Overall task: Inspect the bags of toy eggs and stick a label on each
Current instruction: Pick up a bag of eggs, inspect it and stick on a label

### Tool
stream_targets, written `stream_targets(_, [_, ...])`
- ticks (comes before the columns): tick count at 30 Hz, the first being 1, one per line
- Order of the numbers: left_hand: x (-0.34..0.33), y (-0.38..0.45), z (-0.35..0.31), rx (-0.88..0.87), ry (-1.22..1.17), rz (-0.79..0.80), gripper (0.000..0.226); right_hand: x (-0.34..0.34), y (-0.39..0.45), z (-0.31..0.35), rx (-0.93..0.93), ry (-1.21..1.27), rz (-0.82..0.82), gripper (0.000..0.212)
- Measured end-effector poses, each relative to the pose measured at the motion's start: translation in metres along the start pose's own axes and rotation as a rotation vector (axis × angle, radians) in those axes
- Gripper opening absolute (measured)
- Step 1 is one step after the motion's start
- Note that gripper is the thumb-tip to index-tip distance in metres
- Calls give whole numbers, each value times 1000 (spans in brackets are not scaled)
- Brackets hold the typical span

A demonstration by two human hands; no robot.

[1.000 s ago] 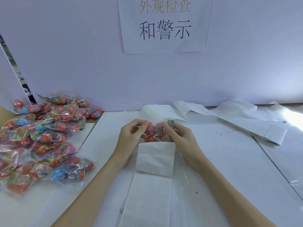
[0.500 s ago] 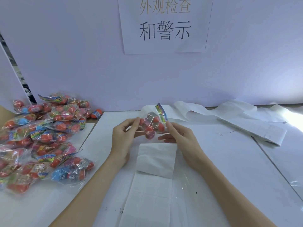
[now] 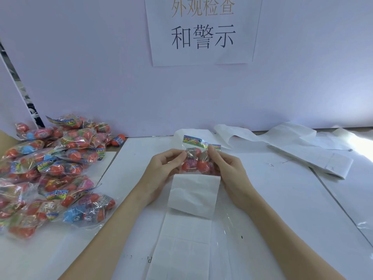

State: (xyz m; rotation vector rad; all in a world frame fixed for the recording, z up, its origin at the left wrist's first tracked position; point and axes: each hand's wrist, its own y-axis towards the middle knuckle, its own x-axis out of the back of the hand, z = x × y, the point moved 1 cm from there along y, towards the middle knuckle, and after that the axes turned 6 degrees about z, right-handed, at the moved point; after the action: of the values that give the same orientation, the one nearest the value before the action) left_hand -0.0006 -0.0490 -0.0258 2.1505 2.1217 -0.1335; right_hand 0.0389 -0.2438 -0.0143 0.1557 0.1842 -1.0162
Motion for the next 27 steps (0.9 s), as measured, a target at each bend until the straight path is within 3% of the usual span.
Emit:
stream_targets(7, [-3,3,2,-107,35,-141,23,0,4,-6,4,-55,-23,53])
stream_targets(11, [1,6,5,-135,18,-260,28,0,5,-5,35,-193,25,33])
stream_targets(23, [4,6,6,-138,45,-128,37,10,9,-9,57,-140,-22,32])
stream_targets(26, [3,7,6,-135,33,-168,31,9,9,-8,43,-93,-12,26])
stream_targets(27, [3,7,6,-134,20,-193,26,10,9,-7,17,-79,12,35])
